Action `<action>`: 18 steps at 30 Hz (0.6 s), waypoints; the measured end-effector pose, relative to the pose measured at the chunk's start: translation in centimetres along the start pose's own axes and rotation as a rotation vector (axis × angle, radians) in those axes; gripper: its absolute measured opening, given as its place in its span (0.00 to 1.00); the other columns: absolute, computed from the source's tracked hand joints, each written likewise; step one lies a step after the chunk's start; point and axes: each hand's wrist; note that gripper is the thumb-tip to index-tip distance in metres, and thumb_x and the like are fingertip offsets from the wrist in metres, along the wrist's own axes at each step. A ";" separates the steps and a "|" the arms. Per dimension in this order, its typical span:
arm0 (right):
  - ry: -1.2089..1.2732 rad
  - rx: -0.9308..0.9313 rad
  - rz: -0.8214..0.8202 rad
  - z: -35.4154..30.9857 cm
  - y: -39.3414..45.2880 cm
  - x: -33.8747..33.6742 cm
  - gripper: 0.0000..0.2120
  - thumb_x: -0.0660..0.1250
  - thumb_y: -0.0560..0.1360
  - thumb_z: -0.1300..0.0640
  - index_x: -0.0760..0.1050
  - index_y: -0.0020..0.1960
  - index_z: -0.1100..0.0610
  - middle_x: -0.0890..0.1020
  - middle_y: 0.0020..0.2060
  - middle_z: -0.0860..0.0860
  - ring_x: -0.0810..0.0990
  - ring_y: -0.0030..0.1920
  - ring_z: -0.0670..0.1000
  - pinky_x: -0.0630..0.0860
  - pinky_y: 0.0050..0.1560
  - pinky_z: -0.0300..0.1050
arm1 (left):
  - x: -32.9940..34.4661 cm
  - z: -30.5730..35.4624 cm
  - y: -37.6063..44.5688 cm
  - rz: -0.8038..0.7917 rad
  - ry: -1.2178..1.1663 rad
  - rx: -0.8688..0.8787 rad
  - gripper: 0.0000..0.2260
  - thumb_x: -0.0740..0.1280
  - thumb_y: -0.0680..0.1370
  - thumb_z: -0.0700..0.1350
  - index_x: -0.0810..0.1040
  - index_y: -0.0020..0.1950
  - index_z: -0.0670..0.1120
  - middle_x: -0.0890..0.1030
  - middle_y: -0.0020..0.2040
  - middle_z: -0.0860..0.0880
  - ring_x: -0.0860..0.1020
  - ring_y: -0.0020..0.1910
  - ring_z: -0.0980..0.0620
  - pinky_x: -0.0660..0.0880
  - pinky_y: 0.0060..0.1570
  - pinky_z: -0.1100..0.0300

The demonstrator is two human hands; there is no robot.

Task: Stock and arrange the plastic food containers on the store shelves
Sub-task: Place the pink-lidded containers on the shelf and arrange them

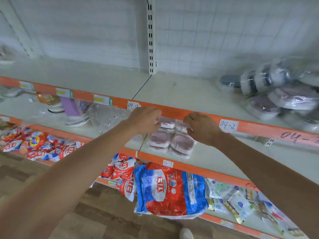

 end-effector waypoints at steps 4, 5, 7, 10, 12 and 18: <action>-0.006 0.122 0.044 5.2 -1.8 -1.8 0.17 0.59 0.77 0.56 0.69 0.64 0.57 0.74 0.59 0.52 0.71 0.61 0.53 0.67 0.56 0.45 | -1.3 3.3 3.8 0.049 -0.053 0.014 0.08 0.63 0.77 0.50 0.74 0.51 0.47 0.76 0.47 0.51 0.76 0.48 0.48 0.68 0.41 0.57; 0.006 0.146 0.039 6.5 -2.2 -2.1 0.17 0.59 0.77 0.55 0.69 0.64 0.56 0.74 0.59 0.52 0.70 0.61 0.52 0.66 0.56 0.45 | -1.5 4.2 4.9 0.056 -0.064 0.018 0.08 0.63 0.77 0.50 0.74 0.51 0.47 0.75 0.46 0.52 0.75 0.47 0.49 0.67 0.41 0.58; 0.007 0.178 0.031 9.3 -3.1 -2.5 0.17 0.60 0.77 0.55 0.69 0.65 0.56 0.73 0.60 0.51 0.70 0.62 0.52 0.66 0.57 0.44 | -1.7 6.3 7.3 0.043 -0.076 0.022 0.09 0.63 0.76 0.50 0.73 0.53 0.47 0.75 0.46 0.52 0.75 0.48 0.49 0.67 0.42 0.57; -0.010 0.221 0.072 14.1 -4.5 -3.4 0.17 0.60 0.77 0.54 0.69 0.65 0.56 0.73 0.61 0.51 0.69 0.64 0.52 0.66 0.58 0.46 | -1.9 9.7 11.5 0.031 -0.090 0.027 0.10 0.63 0.76 0.49 0.73 0.54 0.47 0.76 0.48 0.50 0.74 0.50 0.48 0.66 0.43 0.58; -0.029 0.241 0.090 17.4 -5.5 -4.1 0.17 0.60 0.77 0.54 0.70 0.65 0.56 0.73 0.61 0.51 0.69 0.64 0.52 0.65 0.60 0.46 | -2.2 12.1 14.5 0.026 -0.106 0.036 0.10 0.64 0.76 0.50 0.73 0.55 0.47 0.77 0.50 0.48 0.74 0.52 0.47 0.65 0.44 0.58; -0.088 0.303 0.158 26.3 -7.9 -6.0 0.16 0.60 0.76 0.54 0.71 0.62 0.57 0.75 0.59 0.52 0.69 0.62 0.53 0.64 0.58 0.46 | -2.5 19.6 22.2 0.054 -0.164 0.105 0.09 0.64 0.76 0.50 0.74 0.51 0.46 0.77 0.51 0.49 0.75 0.52 0.46 0.68 0.44 0.57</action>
Point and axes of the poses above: each hand's wrist, its own y-axis towards the middle knuckle, its own x-axis out of the palm, z = x × y
